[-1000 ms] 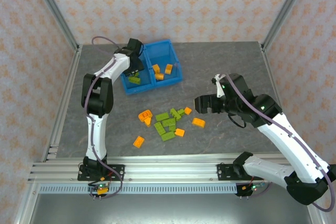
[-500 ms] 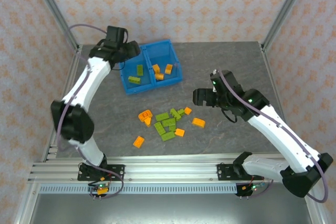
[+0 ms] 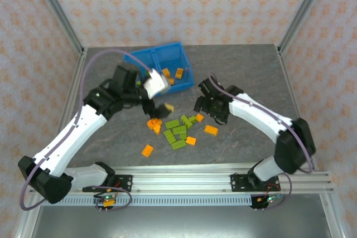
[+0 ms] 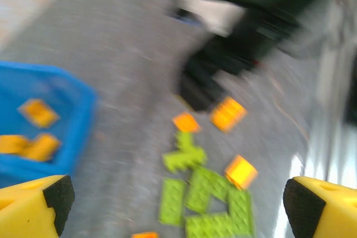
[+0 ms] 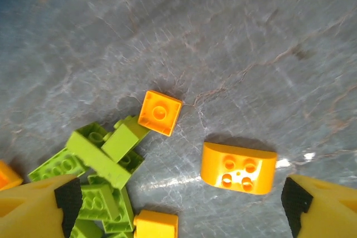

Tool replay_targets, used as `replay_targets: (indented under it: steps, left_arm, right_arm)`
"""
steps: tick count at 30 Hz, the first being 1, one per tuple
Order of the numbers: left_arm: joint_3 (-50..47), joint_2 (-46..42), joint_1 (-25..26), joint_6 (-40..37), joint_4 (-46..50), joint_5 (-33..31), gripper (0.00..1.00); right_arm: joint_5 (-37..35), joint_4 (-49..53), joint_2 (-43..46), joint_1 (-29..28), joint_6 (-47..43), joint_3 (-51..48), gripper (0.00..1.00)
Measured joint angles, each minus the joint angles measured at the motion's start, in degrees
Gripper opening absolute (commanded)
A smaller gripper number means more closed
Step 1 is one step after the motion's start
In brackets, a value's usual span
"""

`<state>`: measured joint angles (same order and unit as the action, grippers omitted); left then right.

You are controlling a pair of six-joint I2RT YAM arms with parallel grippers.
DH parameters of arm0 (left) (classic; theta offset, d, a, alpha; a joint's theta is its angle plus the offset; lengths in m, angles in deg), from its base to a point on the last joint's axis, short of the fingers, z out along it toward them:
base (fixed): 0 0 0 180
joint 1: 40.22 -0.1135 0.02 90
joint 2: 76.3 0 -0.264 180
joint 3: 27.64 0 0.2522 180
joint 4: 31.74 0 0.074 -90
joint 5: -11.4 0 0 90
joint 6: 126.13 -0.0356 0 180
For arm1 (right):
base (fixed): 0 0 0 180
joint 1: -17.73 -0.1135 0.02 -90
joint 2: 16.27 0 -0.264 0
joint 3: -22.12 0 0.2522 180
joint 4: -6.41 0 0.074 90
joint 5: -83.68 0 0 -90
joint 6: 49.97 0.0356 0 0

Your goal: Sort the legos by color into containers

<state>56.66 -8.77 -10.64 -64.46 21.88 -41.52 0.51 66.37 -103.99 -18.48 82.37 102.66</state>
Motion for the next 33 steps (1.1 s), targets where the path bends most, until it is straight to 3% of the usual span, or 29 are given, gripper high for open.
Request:
replay_targets:
  steps: [5, 11, 18, 28, 33]
  left_arm:
    - [-13.2, -5.3, 1.6, -14.8, 1.0, 4.2, 1.0]
    - [-17.5, -6.1, 1.8, -25.8, 1.2, 4.0, 1.0]
    - [-20.5, -6.1, 1.8, -29.3, -1.9, 4.0, 1.0]
    - [-22.9, -7.3, 1.8, -30.3, -5.2, 2.9, 1.0]
    - [-23.0, -7.5, 1.8, -30.3, -6.2, 2.7, 1.0]
  right_arm:
    - [2.4, -0.3, -10.2, 0.0, 5.0, 3.3, 0.83]
    - [2.5, -0.6, -15.5, 0.0, 7.8, 6.0, 0.75]
    - [2.3, -1.0, -21.7, 0.0, 9.4, 10.1, 0.66]
    - [2.1, -1.0, -24.5, 0.1, 11.8, 9.7, 0.36]
    - [2.0, -0.8, -24.2, 0.2, 12.4, 9.7, 0.28]
